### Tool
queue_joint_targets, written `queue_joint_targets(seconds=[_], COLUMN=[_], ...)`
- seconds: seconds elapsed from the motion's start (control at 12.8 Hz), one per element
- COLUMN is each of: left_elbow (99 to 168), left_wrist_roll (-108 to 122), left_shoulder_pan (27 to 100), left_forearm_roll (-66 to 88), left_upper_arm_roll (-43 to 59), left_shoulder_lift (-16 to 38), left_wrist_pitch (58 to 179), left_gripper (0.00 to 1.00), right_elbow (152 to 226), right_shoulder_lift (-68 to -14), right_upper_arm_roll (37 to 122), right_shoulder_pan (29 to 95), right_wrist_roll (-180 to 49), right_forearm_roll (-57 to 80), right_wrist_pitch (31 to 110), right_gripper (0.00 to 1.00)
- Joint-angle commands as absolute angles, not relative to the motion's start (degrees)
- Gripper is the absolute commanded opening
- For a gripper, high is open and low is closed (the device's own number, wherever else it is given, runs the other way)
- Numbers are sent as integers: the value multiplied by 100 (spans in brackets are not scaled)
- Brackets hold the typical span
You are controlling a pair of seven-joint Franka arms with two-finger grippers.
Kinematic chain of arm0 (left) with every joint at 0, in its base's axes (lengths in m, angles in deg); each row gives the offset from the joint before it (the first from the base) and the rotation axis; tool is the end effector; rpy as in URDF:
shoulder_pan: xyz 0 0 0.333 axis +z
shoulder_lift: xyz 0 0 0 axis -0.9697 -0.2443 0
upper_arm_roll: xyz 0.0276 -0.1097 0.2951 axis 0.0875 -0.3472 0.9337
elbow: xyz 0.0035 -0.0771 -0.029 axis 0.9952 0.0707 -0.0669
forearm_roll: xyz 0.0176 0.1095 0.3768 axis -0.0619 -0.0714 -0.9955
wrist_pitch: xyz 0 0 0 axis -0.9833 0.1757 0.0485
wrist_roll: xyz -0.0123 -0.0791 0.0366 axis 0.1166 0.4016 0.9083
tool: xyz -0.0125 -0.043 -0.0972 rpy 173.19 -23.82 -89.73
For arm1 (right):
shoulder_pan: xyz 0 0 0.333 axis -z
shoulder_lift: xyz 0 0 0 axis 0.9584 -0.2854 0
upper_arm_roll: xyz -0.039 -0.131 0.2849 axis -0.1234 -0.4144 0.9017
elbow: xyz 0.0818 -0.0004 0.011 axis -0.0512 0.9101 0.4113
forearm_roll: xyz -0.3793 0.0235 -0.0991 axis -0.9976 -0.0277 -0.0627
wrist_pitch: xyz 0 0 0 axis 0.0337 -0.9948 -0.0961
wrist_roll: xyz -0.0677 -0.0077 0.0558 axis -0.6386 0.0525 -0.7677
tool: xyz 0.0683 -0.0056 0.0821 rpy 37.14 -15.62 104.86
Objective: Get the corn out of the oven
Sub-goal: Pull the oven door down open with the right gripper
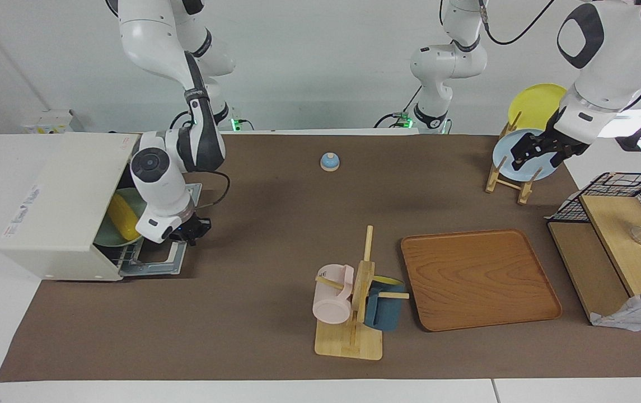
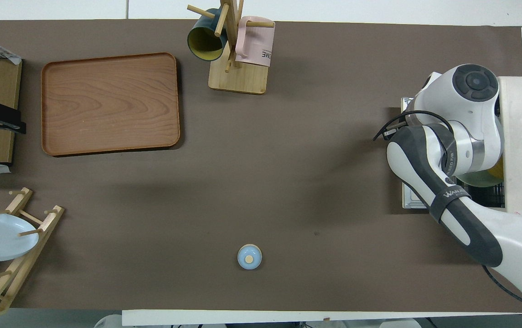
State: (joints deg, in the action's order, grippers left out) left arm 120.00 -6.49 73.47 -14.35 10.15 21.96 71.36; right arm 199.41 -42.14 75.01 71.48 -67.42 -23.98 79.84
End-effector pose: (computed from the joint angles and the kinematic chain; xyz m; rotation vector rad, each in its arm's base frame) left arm 0.5474 -0.0286 0.5904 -3.1352 0.0315 0.0893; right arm 0.5940 0.0473 0.3143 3.0608 0.3874 -0.0999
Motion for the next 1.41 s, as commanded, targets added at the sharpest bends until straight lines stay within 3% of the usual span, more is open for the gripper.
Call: queue_joint_targets(seconds=[0.0, 0.16, 0.31, 0.47, 0.7, 1.33], left_elbow=[12001, 12001, 12001, 12001, 12001, 12001], left_wrist_roll=[-704, -704, -695, -704, -704, -704], left_shoulder_pan=[7419, 7419, 7419, 7419, 7419, 7419], left_forearm_roll=[-1465, -1465, -1465, -1465, -1465, -1456], left_upper_arm_roll=[963, 963, 963, 963, 963, 963], left_shoulder_lift=[2247, 2247, 2247, 2247, 2247, 2247], left_wrist_pitch=[7026, 7026, 7026, 7026, 7026, 7026], left_gripper=[100, 100, 100, 100, 100, 100], right_elbow=[19803, 19601, 19443, 19451, 19538, 20716], right_shoulder_lift=[-4258, -4258, -4022, -3549, -3142, -2791], right_upper_arm_roll=[7412, 7447, 7439, 7412, 7404, 7404], right_shoulder_pan=[7132, 6885, 6893, 7077, 7428, 7781], right_wrist_roll=[-6938, -7114, -7159, -7150, -7132, -6684], right_forearm_roll=[-2436, -2076, -2066, -2066, -2153, -2655], right_wrist_pitch=[8094, 7963, 7525, 6745, 5801, 6994], right_gripper=[0, 10, 48, 67, 71, 66])
